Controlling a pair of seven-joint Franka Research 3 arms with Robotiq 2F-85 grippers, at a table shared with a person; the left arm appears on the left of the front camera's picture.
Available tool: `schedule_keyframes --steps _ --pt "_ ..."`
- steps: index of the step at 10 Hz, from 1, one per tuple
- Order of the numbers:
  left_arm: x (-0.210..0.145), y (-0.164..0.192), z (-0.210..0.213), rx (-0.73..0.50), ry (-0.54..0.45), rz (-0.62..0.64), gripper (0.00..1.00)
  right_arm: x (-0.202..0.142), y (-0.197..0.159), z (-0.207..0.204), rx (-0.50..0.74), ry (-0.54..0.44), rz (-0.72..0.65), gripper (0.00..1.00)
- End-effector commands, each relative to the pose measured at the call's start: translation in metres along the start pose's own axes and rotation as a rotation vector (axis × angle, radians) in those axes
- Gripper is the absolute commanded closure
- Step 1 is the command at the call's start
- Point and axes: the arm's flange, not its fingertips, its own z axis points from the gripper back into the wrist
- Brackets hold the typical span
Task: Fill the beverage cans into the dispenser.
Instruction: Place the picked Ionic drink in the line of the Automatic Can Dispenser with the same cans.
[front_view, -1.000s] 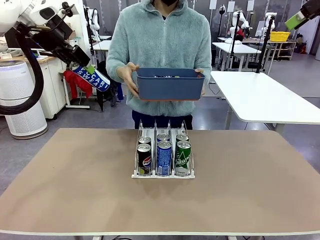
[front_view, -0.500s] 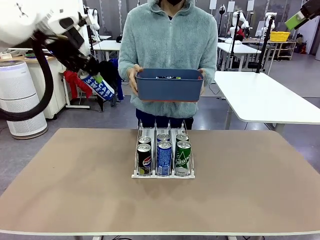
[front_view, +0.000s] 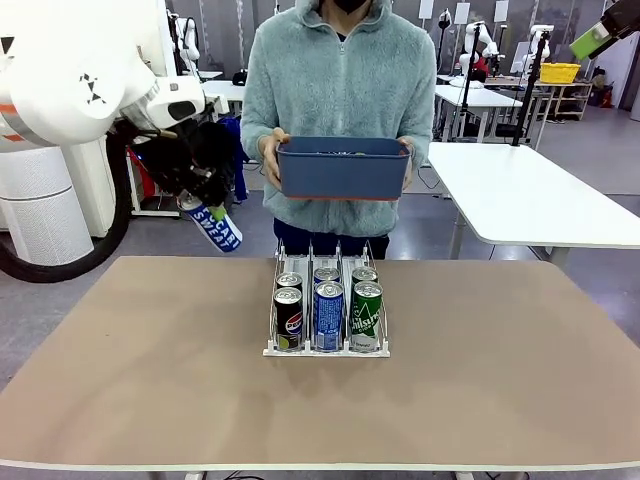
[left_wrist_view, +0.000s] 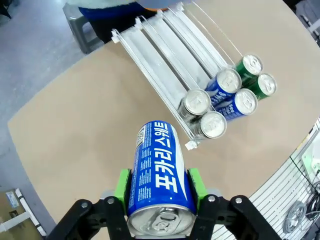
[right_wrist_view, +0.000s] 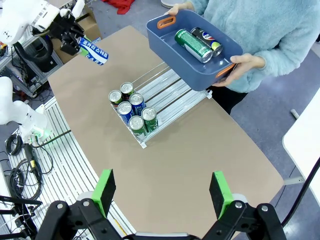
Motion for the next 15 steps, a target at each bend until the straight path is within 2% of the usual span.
schedule_keyframes --steps 1,5,6,7,9,13,15 --pt "0.002 0.008 0.006 0.016 -0.022 0.018 0.43 -0.001 0.0 -0.001 0.003 0.001 -0.001 0.0" --pt "0.0 0.004 0.001 -0.001 -0.004 0.01 0.43 -0.001 0.0 -0.001 0.003 0.001 -0.001 0.0" --pt "0.012 -0.006 -0.003 0.067 0.038 0.01 0.43 -0.001 0.0 -0.001 0.003 0.001 -0.001 0.0" --pt "0.023 -0.021 -0.011 0.127 0.081 0.036 0.43 -0.001 0.0 -0.001 0.003 0.001 -0.001 0.0" --pt "0.035 -0.067 -0.022 0.138 0.106 0.009 0.43 -0.001 0.0 -0.001 0.003 0.001 -0.001 0.0" --pt "0.049 -0.148 -0.038 0.102 0.132 -0.046 0.43 -0.001 0.0 -0.001 0.003 0.001 -0.001 0.0" --pt "0.054 -0.175 -0.043 0.055 0.155 -0.096 0.43 -0.001 0.0 -0.001 0.003 0.001 -0.001 0.0"
